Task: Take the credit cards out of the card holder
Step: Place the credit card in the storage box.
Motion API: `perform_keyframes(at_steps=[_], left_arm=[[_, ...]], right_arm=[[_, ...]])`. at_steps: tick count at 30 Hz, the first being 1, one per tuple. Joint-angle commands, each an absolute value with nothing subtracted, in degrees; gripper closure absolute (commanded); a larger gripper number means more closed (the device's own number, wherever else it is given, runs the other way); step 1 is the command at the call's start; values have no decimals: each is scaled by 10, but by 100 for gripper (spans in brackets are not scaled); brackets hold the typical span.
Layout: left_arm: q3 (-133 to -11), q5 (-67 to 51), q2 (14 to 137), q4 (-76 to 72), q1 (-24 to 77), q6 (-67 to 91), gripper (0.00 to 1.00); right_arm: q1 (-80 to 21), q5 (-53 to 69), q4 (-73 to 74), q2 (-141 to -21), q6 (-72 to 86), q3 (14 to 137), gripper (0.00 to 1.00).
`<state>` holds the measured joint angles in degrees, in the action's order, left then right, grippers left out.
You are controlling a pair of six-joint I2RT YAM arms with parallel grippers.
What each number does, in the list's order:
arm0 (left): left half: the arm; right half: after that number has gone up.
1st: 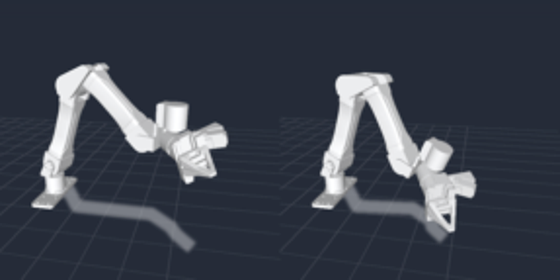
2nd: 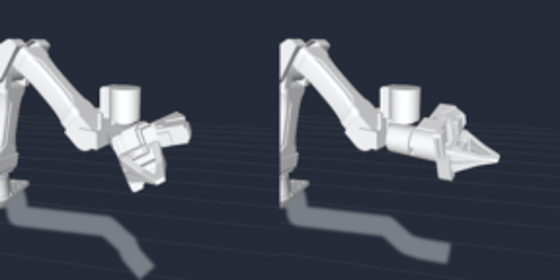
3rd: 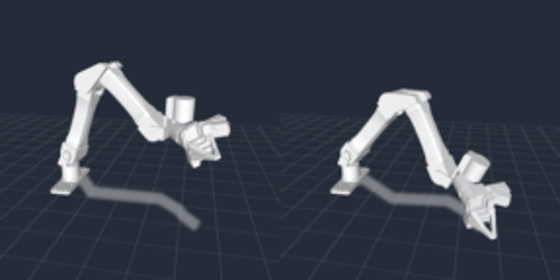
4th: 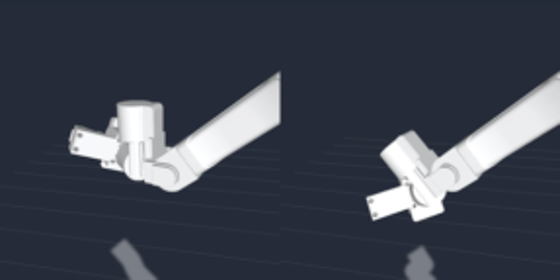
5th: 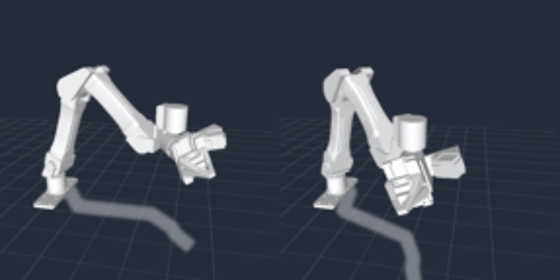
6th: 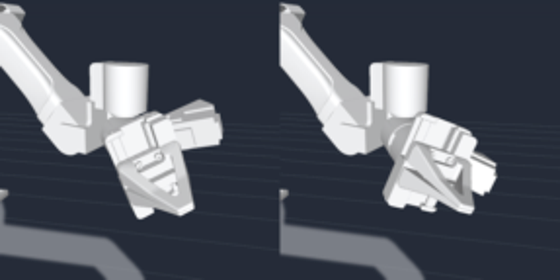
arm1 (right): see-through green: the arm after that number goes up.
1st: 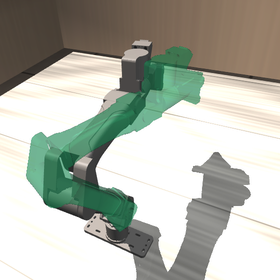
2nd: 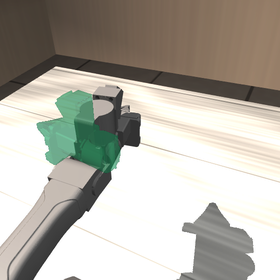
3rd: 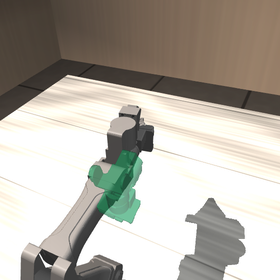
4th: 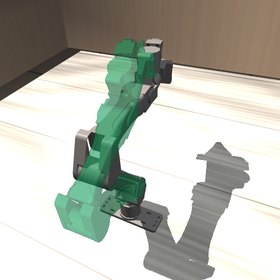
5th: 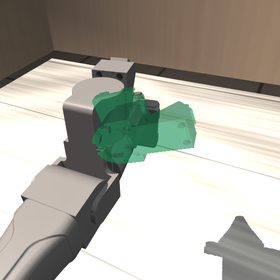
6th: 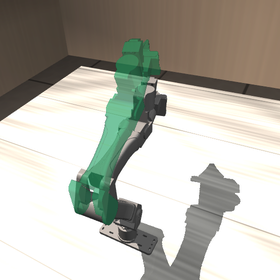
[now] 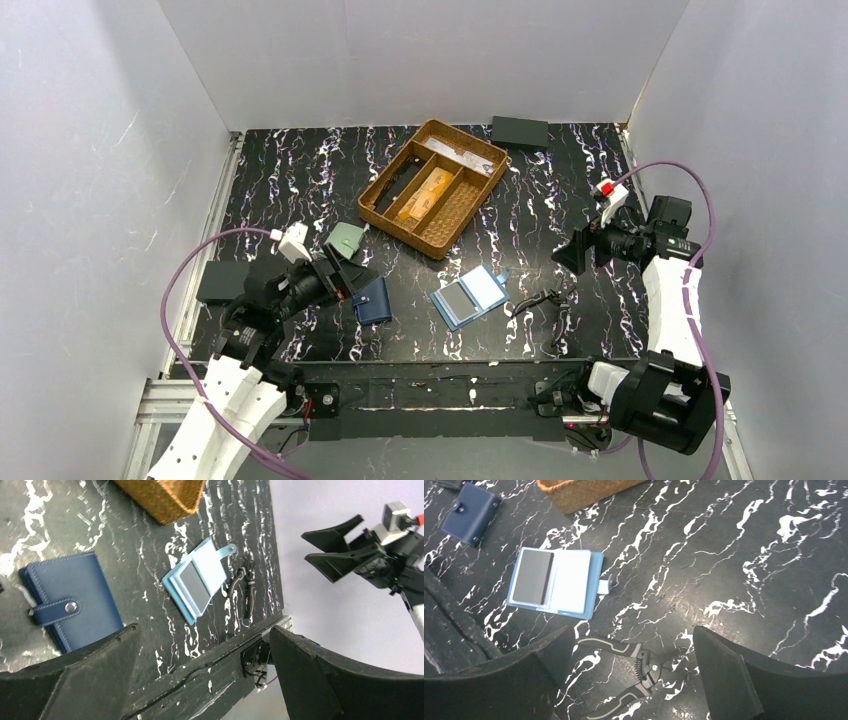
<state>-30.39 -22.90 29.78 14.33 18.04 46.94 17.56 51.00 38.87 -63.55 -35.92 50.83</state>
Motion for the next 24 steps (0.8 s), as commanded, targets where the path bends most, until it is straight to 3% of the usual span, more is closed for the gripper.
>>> perform_keyframes(at_steps=[1,24], left_arm=[[-321,-196,297,219,176,492,2],[-264,-319,281,177,176,494,2]], right_arm=[[178,479,338,-621,-295,521,2],[178,563,402,-600,-328,533,2]])
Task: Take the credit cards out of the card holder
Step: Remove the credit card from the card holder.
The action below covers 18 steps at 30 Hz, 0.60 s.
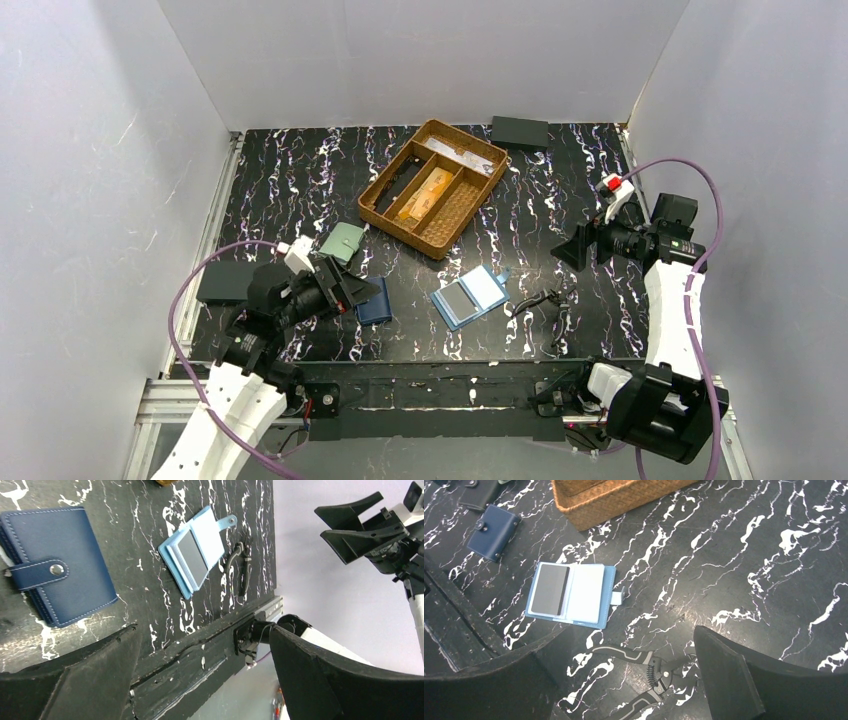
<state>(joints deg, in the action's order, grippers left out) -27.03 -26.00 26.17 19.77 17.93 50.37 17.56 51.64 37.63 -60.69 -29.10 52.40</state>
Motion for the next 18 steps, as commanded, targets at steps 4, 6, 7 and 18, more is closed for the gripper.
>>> perform_keyframes(at_steps=[4,6,7,18], left_arm=[[-247,-362,296,140,177,500,2],[-226,-368,289,108,178,513,2],[-215,-371,286,90,178,520,2],[-133,-328,298,-26,222,509,2]], right_arm=[[177,595,448,-611,-398,532,2],[177,606,457,-615,-422,527,2],[177,611,455,-616,-430,522,2],[173,641,421,-631,-487,443,2]])
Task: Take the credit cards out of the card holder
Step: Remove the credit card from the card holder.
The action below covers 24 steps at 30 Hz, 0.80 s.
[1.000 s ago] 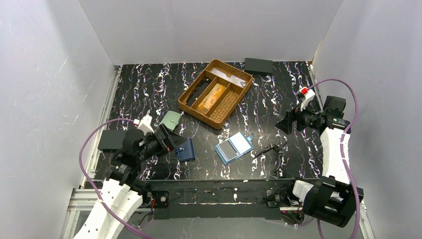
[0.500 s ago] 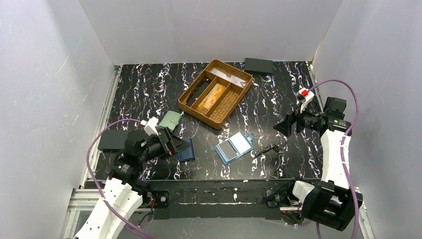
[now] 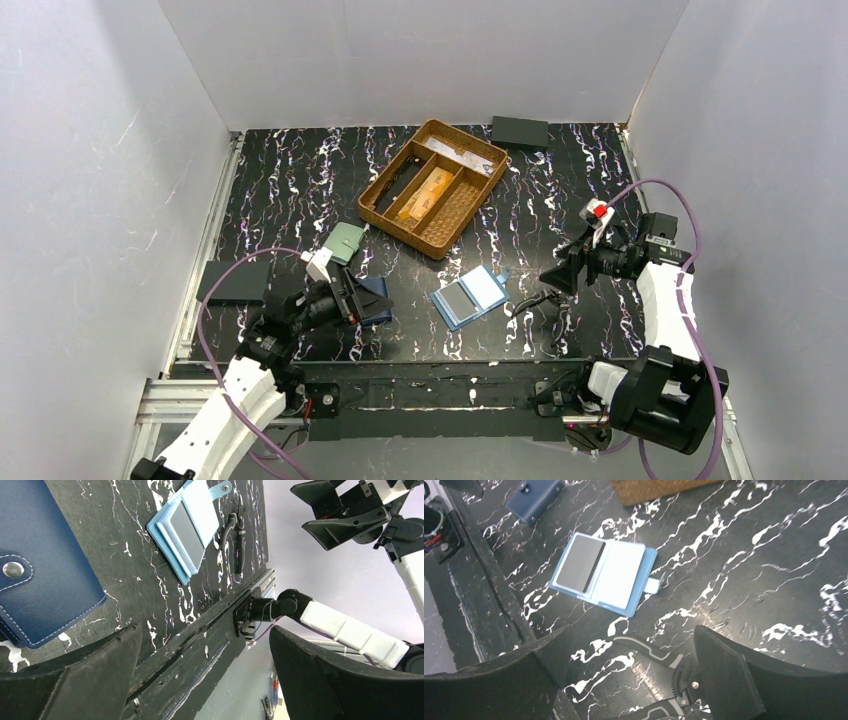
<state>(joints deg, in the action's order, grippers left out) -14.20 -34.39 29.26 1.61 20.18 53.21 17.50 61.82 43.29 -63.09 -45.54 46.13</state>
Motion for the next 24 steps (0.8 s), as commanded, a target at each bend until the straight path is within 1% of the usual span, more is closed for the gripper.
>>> perform_keyframes(at_steps=[1,6,16,21,24], left_arm=[[-132,-319,301,-26,230,505,2],[-114,-274,327,-45,272,495,2],[-48,-217,430,-197,324,490,2],[-60,-213,465,-212,335,481,2],[-92,-209,445,-199,342,438,2]], right_arm=[[173,635,420,-630,-492,440,2],[173,626,416,-616,-501,427,2],[173,609,400,-593,-498,412,2],[173,604,396,-592,-498,411,2],[174,600,395,-589,-498,409,2]])
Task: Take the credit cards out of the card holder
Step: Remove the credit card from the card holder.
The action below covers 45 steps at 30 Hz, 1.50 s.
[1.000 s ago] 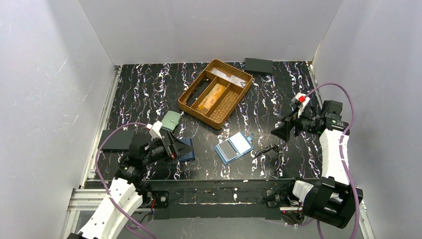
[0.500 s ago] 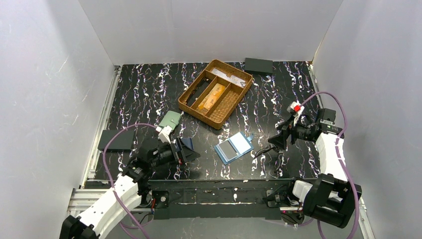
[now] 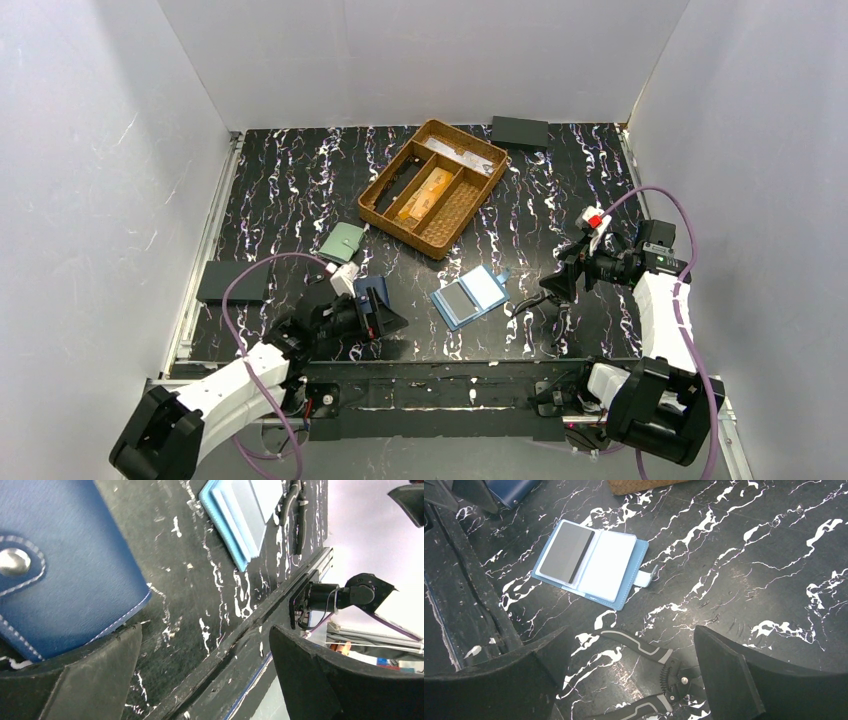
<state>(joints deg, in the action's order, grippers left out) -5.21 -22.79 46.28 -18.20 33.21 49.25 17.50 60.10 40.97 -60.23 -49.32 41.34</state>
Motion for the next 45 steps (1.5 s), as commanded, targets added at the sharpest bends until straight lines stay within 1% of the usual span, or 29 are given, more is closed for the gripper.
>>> perform_keyframes(at_steps=[1,5,7,10,21,23,30,45], left_arm=[[-109,-190,429,-173,344,414,2],[-174,-51,385,-22,361,310,2],[-173,-14,381,-6,362,305,2],[-157,-9,394,-24,363,315,2],[-199,-8,506,-24,366,321,2],[-198,12,503,-23,367,322,2],[-180,22,467,-22,367,327,2],[-176,28,458,-21,367,333,2]], right_arm=[[173,600,393,-588,-498,408,2],[173,596,389,-586,-496,407,2],[174,594,387,-586,-495,406,2],[174,594,383,-587,-491,406,2],[174,594,383,-575,-490,405,2],[174,594,382,-575,-490,404,2],[174,596,385,-571,-492,405,2],[174,597,385,-569,-492,405,2]])
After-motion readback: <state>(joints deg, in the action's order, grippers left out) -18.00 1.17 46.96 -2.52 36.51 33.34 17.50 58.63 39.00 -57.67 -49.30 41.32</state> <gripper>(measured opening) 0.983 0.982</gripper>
